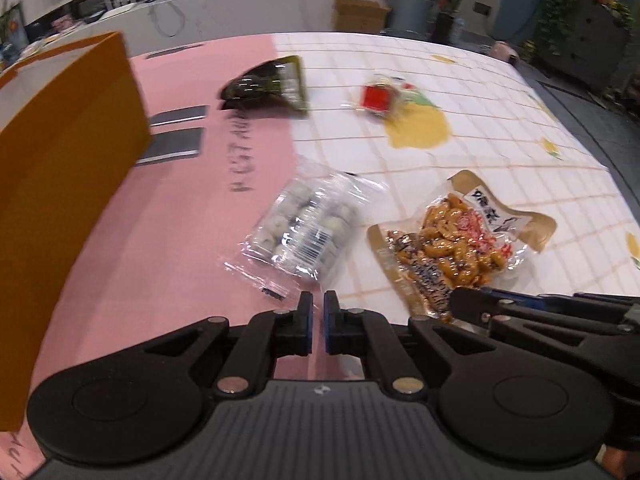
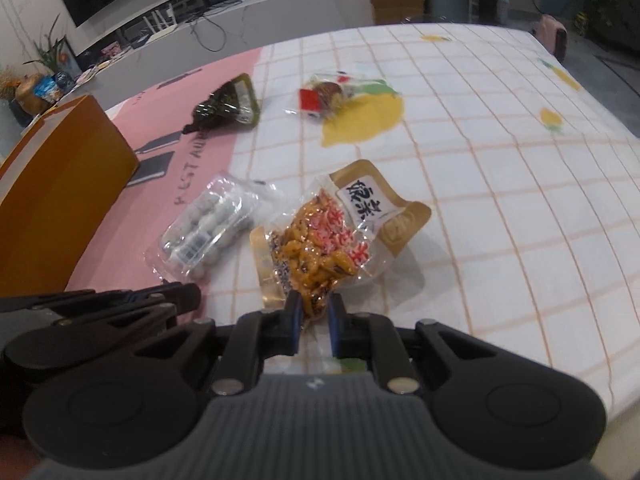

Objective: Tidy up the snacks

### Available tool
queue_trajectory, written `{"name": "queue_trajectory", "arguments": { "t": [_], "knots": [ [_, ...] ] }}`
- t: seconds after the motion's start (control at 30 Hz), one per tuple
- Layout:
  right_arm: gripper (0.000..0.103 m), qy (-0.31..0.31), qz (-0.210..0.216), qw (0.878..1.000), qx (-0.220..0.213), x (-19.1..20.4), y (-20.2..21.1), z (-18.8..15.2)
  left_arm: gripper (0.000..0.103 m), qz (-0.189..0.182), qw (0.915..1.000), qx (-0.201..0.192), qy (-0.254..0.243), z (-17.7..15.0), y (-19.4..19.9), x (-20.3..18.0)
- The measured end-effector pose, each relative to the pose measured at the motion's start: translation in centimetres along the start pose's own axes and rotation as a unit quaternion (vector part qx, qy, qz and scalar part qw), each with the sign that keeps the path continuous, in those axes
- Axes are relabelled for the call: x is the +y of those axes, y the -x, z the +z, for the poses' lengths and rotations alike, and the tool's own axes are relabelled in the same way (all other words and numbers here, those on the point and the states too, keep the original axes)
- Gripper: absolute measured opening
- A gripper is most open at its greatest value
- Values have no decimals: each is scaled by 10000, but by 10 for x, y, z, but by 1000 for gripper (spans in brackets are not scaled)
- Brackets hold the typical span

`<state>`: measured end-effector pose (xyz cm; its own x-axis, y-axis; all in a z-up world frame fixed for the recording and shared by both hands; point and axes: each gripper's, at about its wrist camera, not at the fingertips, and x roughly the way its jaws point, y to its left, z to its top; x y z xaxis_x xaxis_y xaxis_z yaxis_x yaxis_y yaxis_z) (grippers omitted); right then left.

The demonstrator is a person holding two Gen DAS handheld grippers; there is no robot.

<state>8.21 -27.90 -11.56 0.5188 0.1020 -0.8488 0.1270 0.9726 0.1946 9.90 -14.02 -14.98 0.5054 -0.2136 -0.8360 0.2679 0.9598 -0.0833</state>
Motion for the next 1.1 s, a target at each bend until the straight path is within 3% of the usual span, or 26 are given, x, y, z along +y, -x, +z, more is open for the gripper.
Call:
{"name": "queue_trajectory", "arguments": {
  "t": [0.17, 0.2, 0.27, 0.33, 0.43, 0.63, 0.83, 1.1],
  "knots": [
    [14, -166, -197, 9997, 20, -14, 8, -7, 20, -223, 9996, -51, -143, 0, 6, -9],
    [20, -184, -255, 9995, 13, -17, 9, -8, 28, -232, 9994, -113, -214, 1, 9, -9],
    [20, -251, -391, 9989, -16, -22, 12, -10, 42, -173, 9988, -292, -352, 6, 14, -7],
    [32, -381, -496, 9980, -54, -27, 14, -11, 64, -104, 9980, -424, -463, 14, 17, -1],
    [39, -674, -560, 9960, -147, -33, 17, -10, 76, -39, 9974, -465, -540, 26, 15, 9],
    [58, -1114, -434, 9923, -314, -30, 14, 2, 87, -363, 9964, -162, -743, 43, -5, 21],
    [62, -1273, -455, 9903, -308, -25, 0, 20, 87, -515, 9939, 82, -968, 45, -26, 26],
    [69, -825, -561, 9948, -185, -11, -15, 24, 87, -558, 9932, 140, -1011, 46, -37, 32]
  ]
}}
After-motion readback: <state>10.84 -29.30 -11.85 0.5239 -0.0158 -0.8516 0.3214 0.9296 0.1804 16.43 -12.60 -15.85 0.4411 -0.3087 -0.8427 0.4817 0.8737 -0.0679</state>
